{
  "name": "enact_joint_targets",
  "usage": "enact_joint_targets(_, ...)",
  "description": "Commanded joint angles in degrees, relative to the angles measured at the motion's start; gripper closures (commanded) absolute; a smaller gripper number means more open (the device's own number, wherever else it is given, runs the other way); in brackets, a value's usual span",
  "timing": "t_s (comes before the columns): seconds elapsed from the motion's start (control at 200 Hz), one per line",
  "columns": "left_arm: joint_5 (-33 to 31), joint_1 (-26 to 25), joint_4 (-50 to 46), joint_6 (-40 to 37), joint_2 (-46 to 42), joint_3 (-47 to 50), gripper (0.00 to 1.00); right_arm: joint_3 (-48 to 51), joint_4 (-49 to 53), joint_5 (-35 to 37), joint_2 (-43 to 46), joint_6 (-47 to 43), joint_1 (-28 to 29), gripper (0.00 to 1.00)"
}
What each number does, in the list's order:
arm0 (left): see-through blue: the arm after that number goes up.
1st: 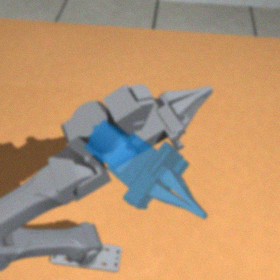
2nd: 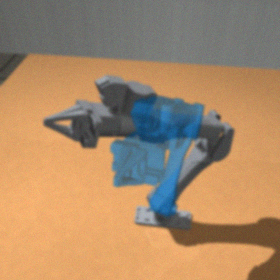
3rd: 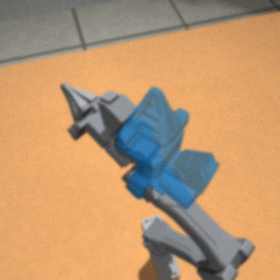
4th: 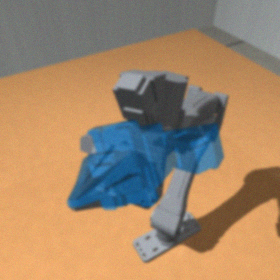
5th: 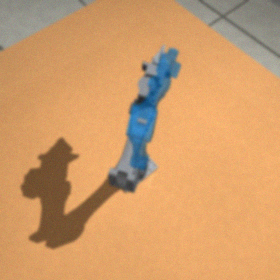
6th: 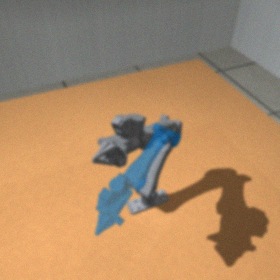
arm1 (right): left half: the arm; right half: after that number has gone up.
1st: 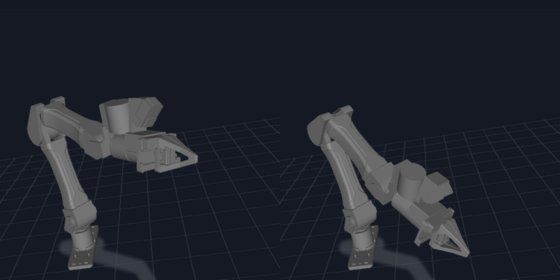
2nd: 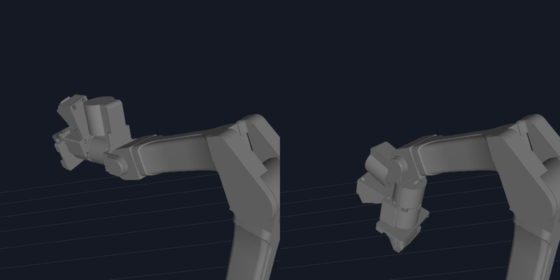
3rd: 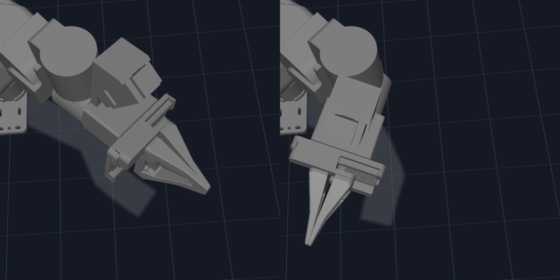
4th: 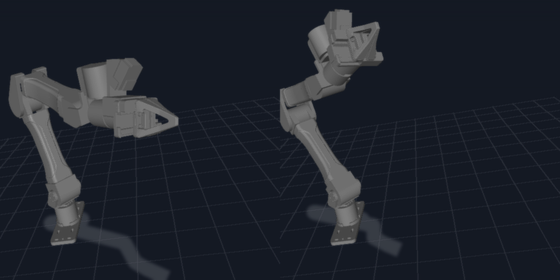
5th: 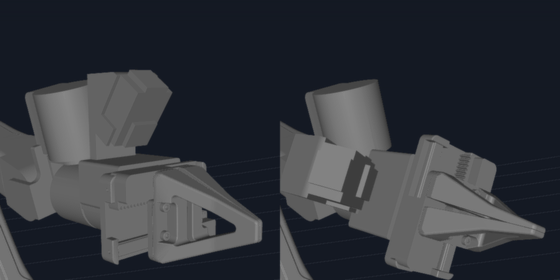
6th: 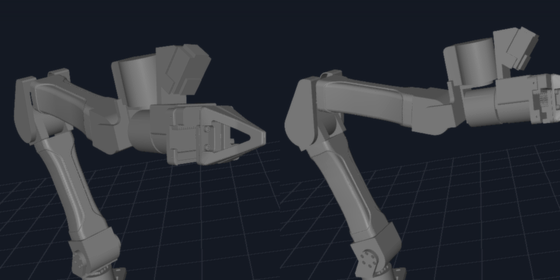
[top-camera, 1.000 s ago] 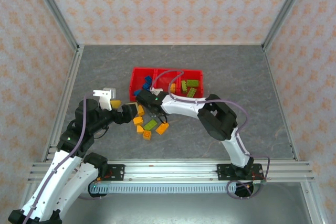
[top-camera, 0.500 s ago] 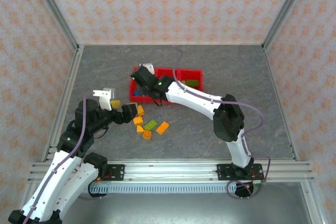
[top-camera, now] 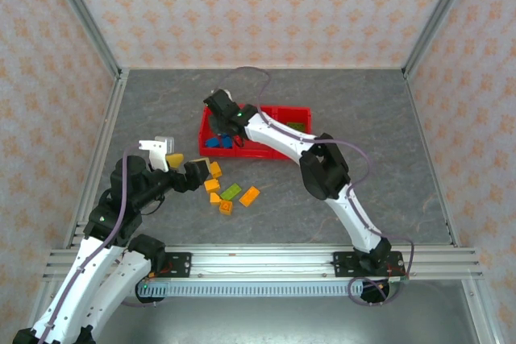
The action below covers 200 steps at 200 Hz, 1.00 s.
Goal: Sort the legos into containers by color
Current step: Place the lego in the container, then pick up the lego from the middle-left of the table.
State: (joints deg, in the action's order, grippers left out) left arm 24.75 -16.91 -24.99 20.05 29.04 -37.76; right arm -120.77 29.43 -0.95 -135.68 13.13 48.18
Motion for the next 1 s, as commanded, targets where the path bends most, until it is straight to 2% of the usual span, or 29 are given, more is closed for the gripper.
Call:
enact_joint_targets(0.0,-1.3,-0.5,1.4,0.7,-0.9,0.4,0.01,-3.8,-2.1,-1.5,-0.7,-3.2,0.0,0.63)
enact_joint_targets(0.075,-1.4,-0.5,1.4,0.7,-0.7,0.4,0.01,-5.3,-1.4,-2.4,-0.7,-3.7,0.0,0.52)
enact_joint_targets(0.15,-1.5,-0.5,1.3,0.7,-0.3,0.3,0.01,-6.3,-0.7,-4.6,0.2,-4.3,-0.1,0.31)
enact_joint_targets(0.205,-1.7,-0.5,1.2,0.8,0.0,0.3,0.01,-6.3,-0.5,-6.0,1.5,-4.7,0.0,0.21)
enact_joint_targets(0.32,-2.0,-0.5,1.1,0.9,0.5,0.2,0.01,-6.2,0.7,-6.0,4.9,-4.7,0.0,0.11)
enact_joint_targets(0.45,-3.2,-0.5,0.8,1.4,0.6,0.1,0.01,-3.8,2.7,-1.9,10.5,-3.2,0.0,0.0)
enact_joint_targets(0.596,-6.2,-0.7,-0.4,3.1,1.5,-0.1,0.01,5.5,2.4,3.0,21.0,-1.1,0.0,0.0)
enact_joint_targets(0.766,-15.8,-3.1,-6.7,6.4,7.9,-3.6,0.01,21.6,-0.5,8.3,37.4,-0.3,0.0,0.0)
enact_joint_targets(0.856,-21.6,-7.0,-12.4,8.6,12.8,-6.4,0.01,31.1,-2.0,11.8,46.7,-0.3,-0.1,0.0)
enact_joint_targets(0.941,-22.5,-11.7,-16.8,12.4,17.0,-8.1,0.01,41.0,-4.9,15.1,55.8,-0.8,-0.4,0.0)
enact_joint_targets(0.996,-24.1,-16.7,-18.4,16.4,18.8,-8.5,0.02,48.1,-8.4,16.7,61.8,-1.8,-0.5,0.0)
